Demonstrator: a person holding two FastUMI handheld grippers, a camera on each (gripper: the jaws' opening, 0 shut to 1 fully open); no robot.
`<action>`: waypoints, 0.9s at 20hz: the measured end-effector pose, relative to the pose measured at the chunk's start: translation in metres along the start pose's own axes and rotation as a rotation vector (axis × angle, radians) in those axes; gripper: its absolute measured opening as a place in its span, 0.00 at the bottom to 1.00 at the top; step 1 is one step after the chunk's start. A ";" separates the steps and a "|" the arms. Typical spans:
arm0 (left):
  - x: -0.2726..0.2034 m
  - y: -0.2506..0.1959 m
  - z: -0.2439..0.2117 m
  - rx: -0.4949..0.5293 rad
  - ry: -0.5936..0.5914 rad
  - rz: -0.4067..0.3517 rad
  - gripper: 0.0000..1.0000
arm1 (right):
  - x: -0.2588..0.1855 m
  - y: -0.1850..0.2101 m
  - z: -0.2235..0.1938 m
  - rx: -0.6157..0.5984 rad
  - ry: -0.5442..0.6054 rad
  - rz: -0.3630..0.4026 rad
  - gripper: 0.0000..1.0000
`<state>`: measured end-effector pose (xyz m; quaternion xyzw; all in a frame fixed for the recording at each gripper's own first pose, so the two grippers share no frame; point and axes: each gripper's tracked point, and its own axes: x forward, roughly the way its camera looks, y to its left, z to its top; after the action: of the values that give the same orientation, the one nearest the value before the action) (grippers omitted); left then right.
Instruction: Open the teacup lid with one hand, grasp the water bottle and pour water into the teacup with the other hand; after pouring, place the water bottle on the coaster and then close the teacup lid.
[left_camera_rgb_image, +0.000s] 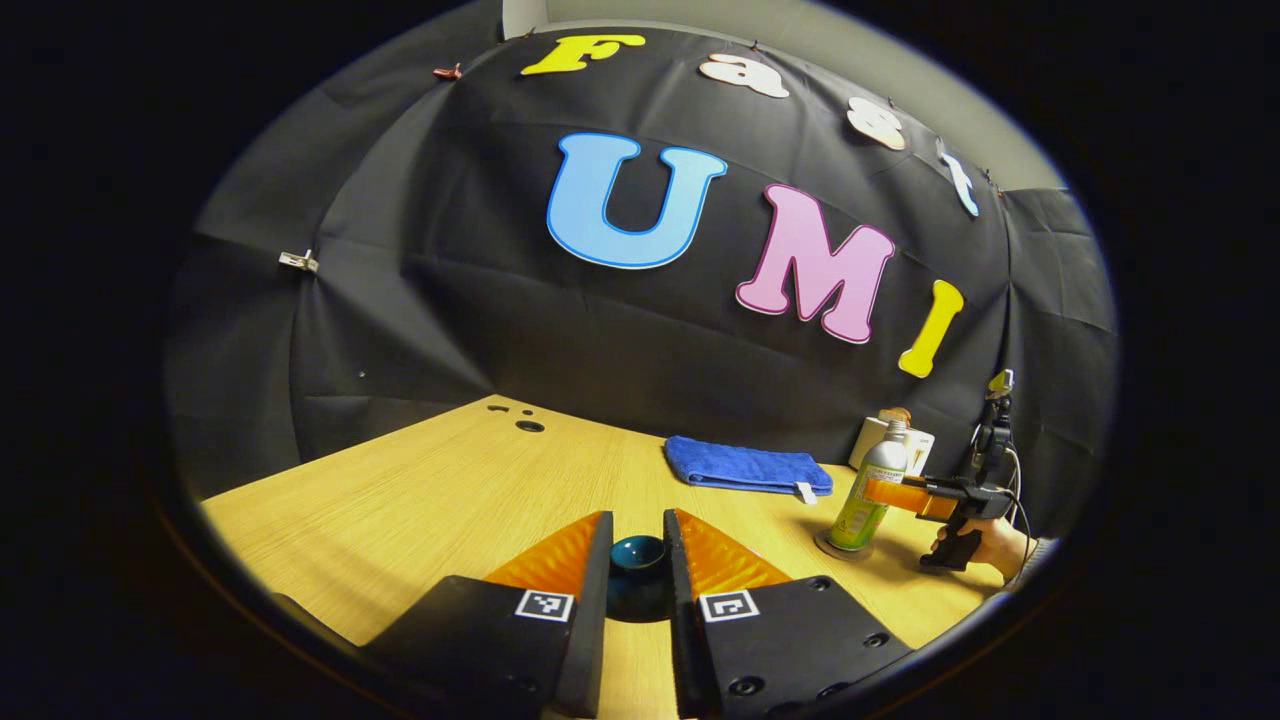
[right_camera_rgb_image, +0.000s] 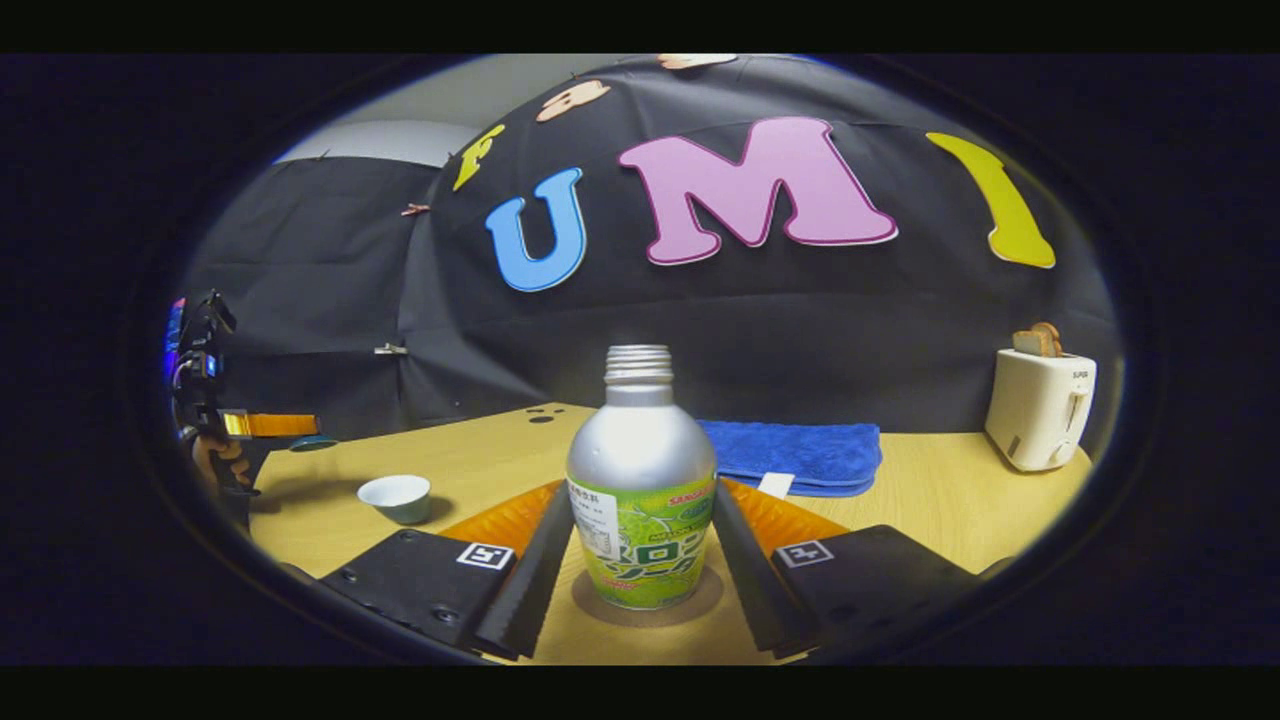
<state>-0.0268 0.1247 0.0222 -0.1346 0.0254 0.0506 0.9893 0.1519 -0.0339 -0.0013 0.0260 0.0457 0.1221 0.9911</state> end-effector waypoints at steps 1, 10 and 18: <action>-0.001 0.000 0.000 -0.001 0.001 0.001 0.32 | -0.001 -0.001 -0.002 -0.001 0.001 -0.001 0.80; 0.000 -0.006 0.001 -0.002 0.000 -0.013 0.31 | -0.009 -0.004 -0.013 -0.003 0.031 -0.018 1.00; -0.001 -0.032 0.006 -0.020 -0.041 -0.054 0.31 | -0.044 -0.001 -0.025 -0.002 0.053 -0.035 1.00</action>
<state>-0.0239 0.0950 0.0363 -0.1443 0.0011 0.0269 0.9892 0.1067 -0.0443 -0.0228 0.0209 0.0725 0.1054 0.9916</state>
